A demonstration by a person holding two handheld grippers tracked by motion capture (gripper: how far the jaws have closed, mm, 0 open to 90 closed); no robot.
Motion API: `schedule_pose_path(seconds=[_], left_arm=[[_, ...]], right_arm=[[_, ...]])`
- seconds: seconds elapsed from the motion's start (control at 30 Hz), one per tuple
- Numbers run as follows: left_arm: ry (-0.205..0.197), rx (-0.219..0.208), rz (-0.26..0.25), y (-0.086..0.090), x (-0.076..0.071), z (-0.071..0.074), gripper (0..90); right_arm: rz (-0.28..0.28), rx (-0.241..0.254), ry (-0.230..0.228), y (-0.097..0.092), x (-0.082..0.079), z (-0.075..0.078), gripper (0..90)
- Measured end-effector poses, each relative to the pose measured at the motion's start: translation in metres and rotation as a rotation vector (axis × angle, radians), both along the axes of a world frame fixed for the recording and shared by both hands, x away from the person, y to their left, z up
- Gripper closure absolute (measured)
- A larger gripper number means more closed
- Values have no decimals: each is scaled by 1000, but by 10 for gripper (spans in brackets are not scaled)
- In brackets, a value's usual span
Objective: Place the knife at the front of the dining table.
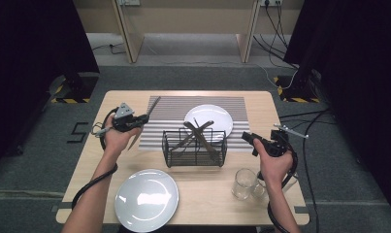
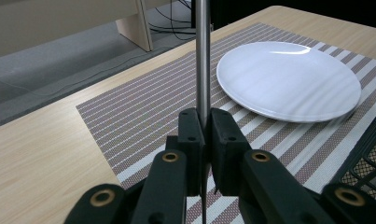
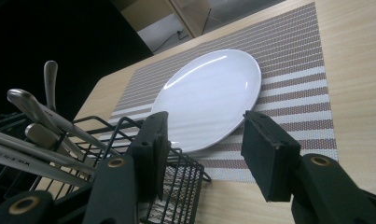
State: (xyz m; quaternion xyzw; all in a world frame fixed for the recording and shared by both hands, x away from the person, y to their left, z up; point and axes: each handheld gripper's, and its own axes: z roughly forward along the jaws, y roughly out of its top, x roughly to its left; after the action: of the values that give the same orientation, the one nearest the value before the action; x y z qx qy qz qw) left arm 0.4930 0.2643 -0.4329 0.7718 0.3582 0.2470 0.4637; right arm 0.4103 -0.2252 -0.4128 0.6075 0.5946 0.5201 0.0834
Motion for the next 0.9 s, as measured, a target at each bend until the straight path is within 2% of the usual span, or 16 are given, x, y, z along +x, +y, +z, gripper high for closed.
schedule_pose_path(seconds=[0.4, 0.9], left_arm=[[20, 32, -5, -4, 3, -3, 831], [46, 38, -13, -6, 7, -7, 830]], right_arm=[[2, -2, -1, 0, 0, 0, 509], [4, 1, 3, 1, 0, -1, 509]])
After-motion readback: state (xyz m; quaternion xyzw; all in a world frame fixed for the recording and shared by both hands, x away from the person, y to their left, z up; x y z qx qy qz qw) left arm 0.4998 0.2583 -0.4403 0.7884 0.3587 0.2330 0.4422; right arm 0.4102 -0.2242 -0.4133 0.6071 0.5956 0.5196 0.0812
